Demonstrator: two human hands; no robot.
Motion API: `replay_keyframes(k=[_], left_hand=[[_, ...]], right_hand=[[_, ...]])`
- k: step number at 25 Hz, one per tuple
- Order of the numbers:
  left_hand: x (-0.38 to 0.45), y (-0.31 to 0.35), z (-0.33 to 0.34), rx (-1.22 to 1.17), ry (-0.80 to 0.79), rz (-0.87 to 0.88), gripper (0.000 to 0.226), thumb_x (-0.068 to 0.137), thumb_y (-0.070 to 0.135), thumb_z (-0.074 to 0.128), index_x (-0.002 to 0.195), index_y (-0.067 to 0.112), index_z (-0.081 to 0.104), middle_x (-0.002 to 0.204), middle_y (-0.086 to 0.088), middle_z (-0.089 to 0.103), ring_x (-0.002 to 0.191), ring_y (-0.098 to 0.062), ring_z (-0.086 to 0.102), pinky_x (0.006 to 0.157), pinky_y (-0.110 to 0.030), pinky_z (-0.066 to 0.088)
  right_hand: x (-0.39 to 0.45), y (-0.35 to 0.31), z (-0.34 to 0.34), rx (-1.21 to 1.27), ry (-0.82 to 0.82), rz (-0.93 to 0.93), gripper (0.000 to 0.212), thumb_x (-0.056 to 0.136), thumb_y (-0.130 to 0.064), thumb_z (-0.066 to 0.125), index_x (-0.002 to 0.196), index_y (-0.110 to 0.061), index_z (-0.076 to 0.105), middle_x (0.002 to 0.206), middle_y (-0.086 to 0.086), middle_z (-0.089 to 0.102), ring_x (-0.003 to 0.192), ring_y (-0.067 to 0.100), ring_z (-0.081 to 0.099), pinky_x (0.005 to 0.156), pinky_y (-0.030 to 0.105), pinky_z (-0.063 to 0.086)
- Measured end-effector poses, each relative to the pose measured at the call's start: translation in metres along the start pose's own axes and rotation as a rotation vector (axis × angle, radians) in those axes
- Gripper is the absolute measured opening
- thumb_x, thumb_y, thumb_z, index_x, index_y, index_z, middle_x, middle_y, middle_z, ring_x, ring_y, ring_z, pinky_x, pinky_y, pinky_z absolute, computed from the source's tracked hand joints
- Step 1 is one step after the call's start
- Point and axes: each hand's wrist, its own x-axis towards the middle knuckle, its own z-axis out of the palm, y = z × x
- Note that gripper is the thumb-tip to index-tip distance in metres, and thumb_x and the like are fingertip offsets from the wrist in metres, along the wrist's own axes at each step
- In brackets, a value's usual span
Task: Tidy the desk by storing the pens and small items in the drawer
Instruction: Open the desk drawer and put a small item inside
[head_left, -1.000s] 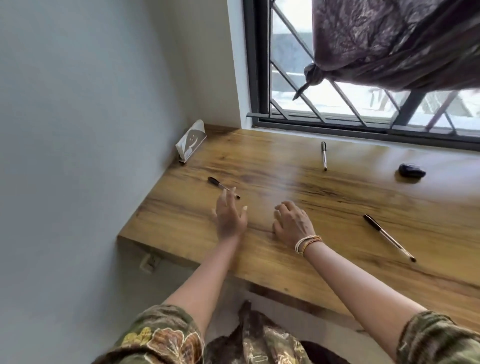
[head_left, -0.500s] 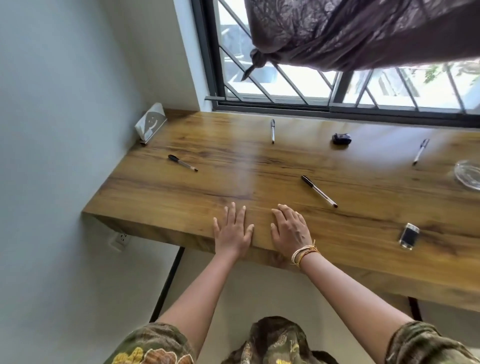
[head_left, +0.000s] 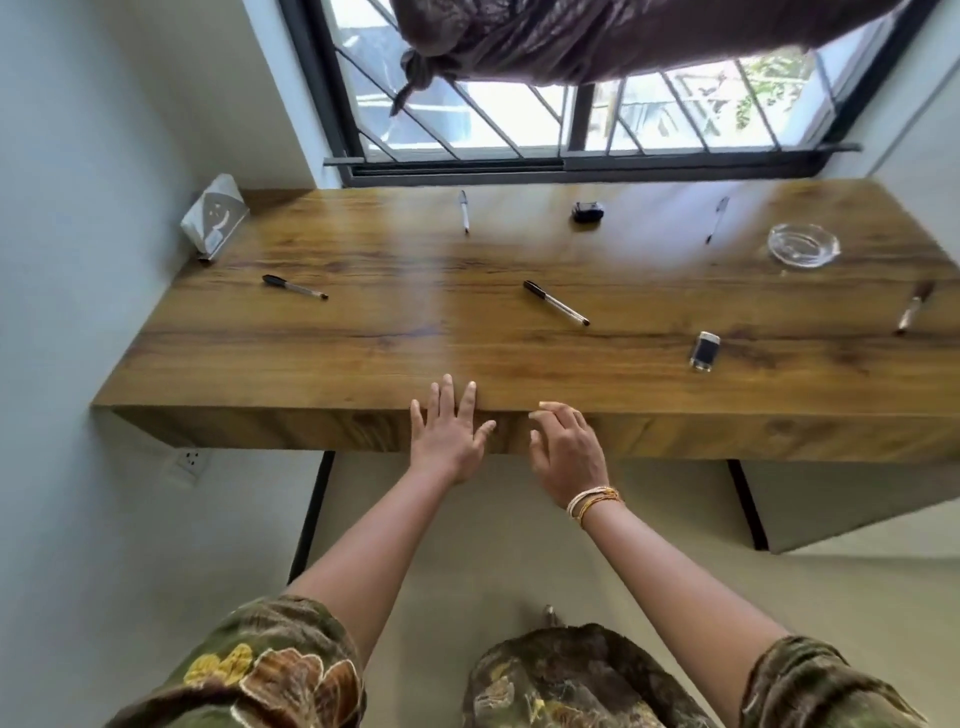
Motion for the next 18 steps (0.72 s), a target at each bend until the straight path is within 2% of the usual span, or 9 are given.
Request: replay_keyframes(k=[2, 4, 6, 8, 10, 12, 13, 15, 18], left_hand=[[0.002, 0.025, 0.002, 0.0, -0.033, 0.058, 0.067, 0.098, 0.058, 0.019, 0.153, 0.032, -0.008, 0.16, -0.005, -0.022, 0.147, -0.024, -0.022, 0.118, -0.049, -0.011], [0.006, 0.05, 0.007, 0.033, -0.074, 0.101, 0.066, 0.097, 0.059, 0.018, 0.151, 0.037, -0.013, 0.159, -0.003, -0.027, 0.145, -0.026, -0.026, 0.117, -0.051, -0.013], [0.013, 0.072, 0.011, 0.047, -0.11, 0.133, 0.066, 0.096, 0.061, 0.017, 0.15, 0.04, -0.016, 0.157, -0.002, -0.032, 0.143, -0.028, -0.031, 0.115, -0.054, -0.016], [0.022, 0.095, 0.013, 0.044, -0.132, 0.159, 0.066, 0.096, 0.062, 0.017, 0.149, 0.042, -0.017, 0.156, -0.001, -0.034, 0.142, -0.028, -0.034, 0.113, -0.057, -0.018], [0.031, 0.122, 0.019, 0.022, -0.143, 0.177, 0.066, 0.096, 0.062, 0.016, 0.149, 0.042, -0.017, 0.155, 0.001, -0.036, 0.14, -0.027, -0.036, 0.11, -0.059, -0.021], [0.034, 0.146, 0.031, -0.013, -0.105, 0.159, 0.065, 0.096, 0.062, 0.017, 0.148, 0.044, -0.017, 0.154, 0.004, -0.037, 0.139, -0.027, -0.038, 0.105, -0.06, -0.025], [0.033, 0.154, 0.038, -0.025, -0.064, 0.141, 0.064, 0.096, 0.062, 0.017, 0.148, 0.046, -0.016, 0.154, 0.005, -0.036, 0.139, -0.027, -0.038, 0.104, -0.06, -0.026], [0.034, 0.161, 0.048, -0.048, 0.012, 0.107, 0.061, 0.096, 0.062, 0.019, 0.147, 0.051, -0.012, 0.156, 0.009, -0.032, 0.141, -0.026, -0.035, 0.104, -0.059, -0.026], [0.035, 0.161, 0.05, -0.04, 0.054, 0.078, 0.058, 0.096, 0.061, 0.021, 0.144, 0.058, -0.011, 0.156, 0.012, -0.03, 0.142, -0.023, -0.033, 0.106, -0.058, -0.024]], right_hand=[[-0.018, 0.009, -0.015, 0.18, 0.065, 0.185, 0.019, 0.087, -0.014, 0.051, 0.09, -0.01, 0.069, 0.094, 0.008, 0.068, 0.09, 0.025, 0.062, 0.08, 0.033, 0.05], [-0.021, 0.035, -0.012, 0.413, 0.127, 0.593, 0.021, 0.092, -0.016, 0.05, 0.083, -0.008, 0.067, 0.086, 0.012, 0.069, 0.083, 0.031, 0.061, 0.072, 0.031, 0.042], [-0.011, 0.066, -0.011, 0.826, 0.242, 1.169, 0.03, 0.095, -0.029, 0.045, 0.088, -0.007, 0.063, 0.094, 0.016, 0.067, 0.083, 0.034, 0.06, 0.079, 0.034, 0.043], [-0.007, 0.101, -0.006, 1.268, 0.31, 1.508, 0.042, 0.096, -0.045, 0.032, 0.094, -0.011, 0.056, 0.1, 0.015, 0.063, 0.082, 0.03, 0.06, 0.088, 0.04, 0.046], [-0.009, 0.135, -0.008, 1.537, 0.335, 1.627, 0.058, 0.095, -0.056, 0.021, 0.103, -0.009, 0.054, 0.104, 0.014, 0.059, 0.099, 0.029, 0.059, 0.096, 0.042, 0.043], [-0.013, 0.164, -0.018, 1.695, 0.361, 1.636, 0.074, 0.091, -0.064, 0.02, 0.125, -0.006, 0.051, 0.126, 0.014, 0.056, 0.126, 0.029, 0.049, 0.104, 0.044, 0.037], [-0.013, 0.18, -0.02, 1.744, 0.363, 1.639, 0.08, 0.088, -0.068, 0.023, 0.135, -0.006, 0.045, 0.136, 0.013, 0.051, 0.132, 0.029, 0.044, 0.108, 0.045, 0.035], [-0.009, 0.207, -0.025, 1.83, 0.372, 1.646, 0.089, 0.081, -0.075, 0.03, 0.141, -0.01, 0.039, 0.143, 0.011, 0.046, 0.136, 0.029, 0.04, 0.111, 0.048, 0.03], [0.005, 0.231, -0.022, 1.961, 0.366, 1.596, 0.092, 0.07, -0.081, 0.039, 0.134, -0.016, 0.047, 0.133, 0.01, 0.053, 0.127, 0.03, 0.048, 0.108, 0.05, 0.033]])
